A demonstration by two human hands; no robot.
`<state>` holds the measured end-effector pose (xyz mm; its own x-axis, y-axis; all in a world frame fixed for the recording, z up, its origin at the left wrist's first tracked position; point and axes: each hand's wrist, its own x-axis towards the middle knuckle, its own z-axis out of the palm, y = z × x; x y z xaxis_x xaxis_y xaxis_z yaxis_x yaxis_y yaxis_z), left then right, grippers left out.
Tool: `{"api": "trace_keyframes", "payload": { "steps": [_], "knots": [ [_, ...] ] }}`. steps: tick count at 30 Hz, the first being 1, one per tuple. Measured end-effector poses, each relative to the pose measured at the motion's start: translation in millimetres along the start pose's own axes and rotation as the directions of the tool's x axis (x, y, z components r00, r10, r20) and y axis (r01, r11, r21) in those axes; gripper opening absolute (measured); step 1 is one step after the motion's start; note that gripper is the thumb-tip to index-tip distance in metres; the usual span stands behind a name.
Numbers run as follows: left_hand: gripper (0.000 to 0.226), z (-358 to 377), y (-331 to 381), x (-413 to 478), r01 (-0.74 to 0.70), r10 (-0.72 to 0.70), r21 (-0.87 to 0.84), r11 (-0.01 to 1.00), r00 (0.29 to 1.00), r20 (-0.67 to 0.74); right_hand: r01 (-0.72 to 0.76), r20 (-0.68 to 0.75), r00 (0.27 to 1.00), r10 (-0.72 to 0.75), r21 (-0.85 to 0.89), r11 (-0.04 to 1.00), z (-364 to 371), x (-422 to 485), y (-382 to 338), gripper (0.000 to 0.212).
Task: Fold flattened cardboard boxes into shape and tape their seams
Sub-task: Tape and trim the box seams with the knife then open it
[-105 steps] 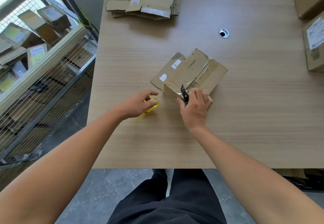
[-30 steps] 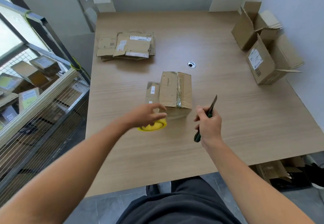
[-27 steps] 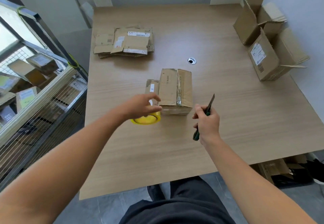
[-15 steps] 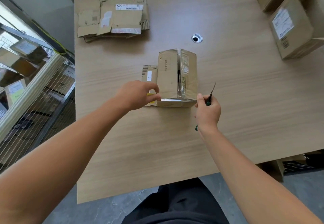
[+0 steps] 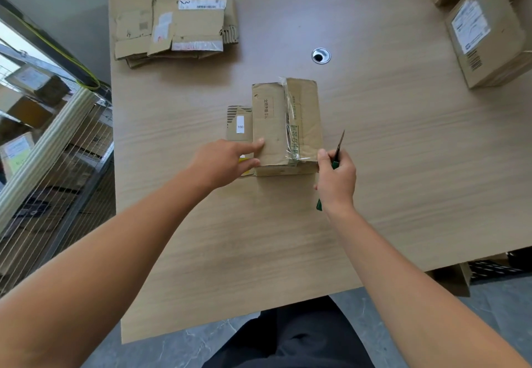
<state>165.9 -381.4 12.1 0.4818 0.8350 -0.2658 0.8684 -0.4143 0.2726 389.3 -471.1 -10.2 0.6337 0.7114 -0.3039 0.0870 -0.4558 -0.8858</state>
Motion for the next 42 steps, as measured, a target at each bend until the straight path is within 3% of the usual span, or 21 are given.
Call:
{"api": "trace_keyframes", "payload": {
  "steps": [7, 19, 23, 28, 31, 33, 34, 35, 37, 39, 40, 42],
  "knots": [
    [0.046, 1, 1, 3, 0.053, -0.053, -0.029, 0.998, 0.998, 0.015, 0.010, 0.065, 0.998, -0.004, -0.086, 0.996, 2, 6, 4, 0.027],
    [0.047, 6, 4, -4, 0.079, -0.080, -0.022, 0.997, 0.996, -0.042, -0.029, 0.112, 0.993, 0.046, -0.146, 0.989, -4, 2, 13, 0.050],
    [0.048, 8, 1, -3, 0.054, -0.055, -0.006, 0.998, 0.996, -0.076, -0.088, 0.181, 0.980, 0.087, -0.007, 0.996, -4, 4, 25, 0.037],
    [0.049, 10, -2, 2, 0.034, -0.035, -0.021, 0.999, 0.998, -0.058, -0.262, 0.275, 0.940, 0.203, 0.200, 0.944, -9, 21, 26, 0.025],
    [0.050, 9, -3, 3, 0.017, -0.019, -0.040, 0.999, 0.999, -0.049, -0.295, 0.347, 0.911, 0.225, 0.164, 0.941, -17, 21, 23, 0.031],
    [0.050, 10, -3, 3, 0.008, -0.010, -0.041, 0.999, 0.998, -0.058, -0.085, 0.289, 0.953, 0.094, -0.043, 0.995, -25, 23, 20, 0.041],
    [0.050, 10, -3, 3, 0.003, -0.005, -0.034, 0.999, 0.998, -0.065, 0.090, 0.202, 0.978, -0.059, -0.148, 0.985, -28, 25, 18, 0.042],
    [0.050, 11, -2, 2, 0.000, -0.002, -0.027, 1.000, 0.997, -0.071, 0.260, 0.125, 0.963, -0.238, -0.204, 0.944, -28, 25, 12, 0.041],
    [0.050, 11, -2, 1, 0.006, -0.008, -0.027, 1.000, 0.997, -0.073, 0.550, 0.122, 0.835, -0.536, -0.208, 0.809, -18, 20, -7, 0.039],
    [0.051, 11, -2, 1, 0.013, -0.016, -0.031, 0.999, 0.997, -0.076, 0.651, 0.333, 0.748, -0.574, -0.202, 0.732, 3, 17, -24, 0.036],
    [0.051, 11, -1, 0, 0.013, -0.015, -0.028, 1.000, 0.997, -0.079, 0.648, 0.446, 0.738, -0.507, -0.258, 0.716, 14, 17, -29, 0.034],
    [0.053, 12, 0, -3, 0.012, -0.013, -0.012, 1.000, 0.996, -0.086, 0.632, 0.533, 0.753, -0.387, -0.422, 0.650, 28, 23, -31, 0.027]
  ]
}}
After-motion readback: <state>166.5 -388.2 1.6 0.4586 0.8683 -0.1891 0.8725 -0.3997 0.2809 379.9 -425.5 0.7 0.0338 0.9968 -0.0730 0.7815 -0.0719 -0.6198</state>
